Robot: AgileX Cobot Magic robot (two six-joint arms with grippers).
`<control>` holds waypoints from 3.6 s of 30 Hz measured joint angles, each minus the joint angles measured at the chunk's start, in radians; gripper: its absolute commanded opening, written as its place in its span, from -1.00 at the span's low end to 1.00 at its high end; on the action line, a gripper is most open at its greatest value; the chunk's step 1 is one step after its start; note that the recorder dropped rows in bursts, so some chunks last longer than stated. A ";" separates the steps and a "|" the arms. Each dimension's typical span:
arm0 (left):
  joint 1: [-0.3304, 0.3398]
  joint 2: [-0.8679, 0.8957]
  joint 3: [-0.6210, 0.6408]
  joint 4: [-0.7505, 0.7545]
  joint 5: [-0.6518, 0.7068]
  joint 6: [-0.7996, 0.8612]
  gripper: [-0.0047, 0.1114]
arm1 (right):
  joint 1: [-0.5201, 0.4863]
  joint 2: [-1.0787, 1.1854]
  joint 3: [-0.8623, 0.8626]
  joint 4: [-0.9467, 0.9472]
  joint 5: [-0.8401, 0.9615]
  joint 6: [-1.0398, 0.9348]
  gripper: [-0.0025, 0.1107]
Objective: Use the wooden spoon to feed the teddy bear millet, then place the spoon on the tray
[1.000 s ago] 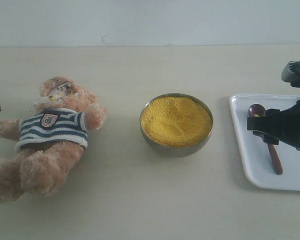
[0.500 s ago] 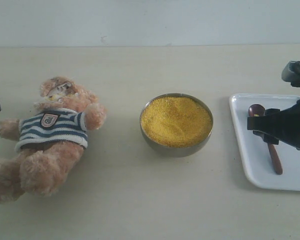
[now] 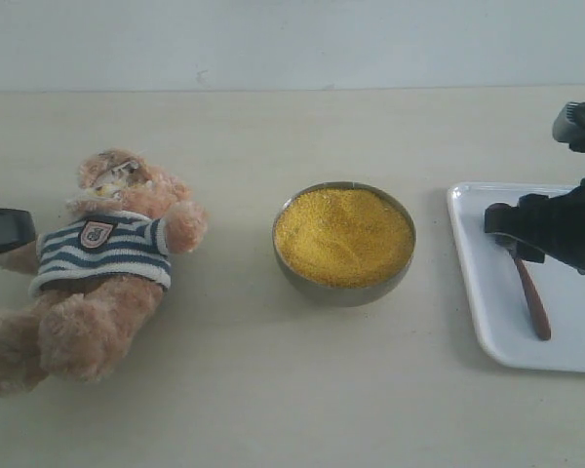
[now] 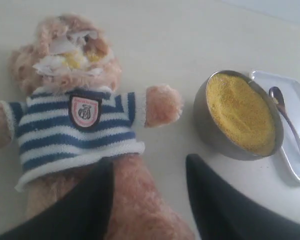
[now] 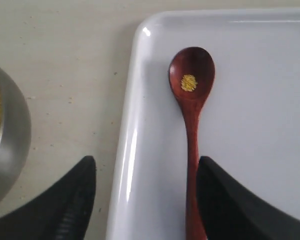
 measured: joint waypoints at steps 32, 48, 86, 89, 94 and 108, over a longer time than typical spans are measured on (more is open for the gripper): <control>0.000 0.120 0.000 0.008 -0.009 -0.005 -0.83 | -0.054 0.113 -0.054 0.000 0.026 -0.007 -0.79; 0.000 0.081 0.000 0.009 -0.003 0.004 -0.85 | -0.054 0.113 -0.109 0.000 0.125 -0.018 -0.79; 0.000 -0.082 0.000 0.023 0.002 0.011 -0.85 | -0.054 -0.115 -0.109 0.000 0.144 -0.018 -0.79; 0.000 -0.082 0.000 0.023 0.002 0.011 -0.85 | -0.054 -0.115 -0.109 0.000 0.146 -0.018 -0.79; 0.000 -0.082 0.000 0.023 0.002 0.011 -0.85 | -0.054 -0.115 -0.109 0.000 0.148 -0.018 -0.79; 0.000 -0.299 0.000 0.023 0.002 0.104 -0.85 | -0.054 -0.356 0.109 0.038 -0.066 -0.005 -0.80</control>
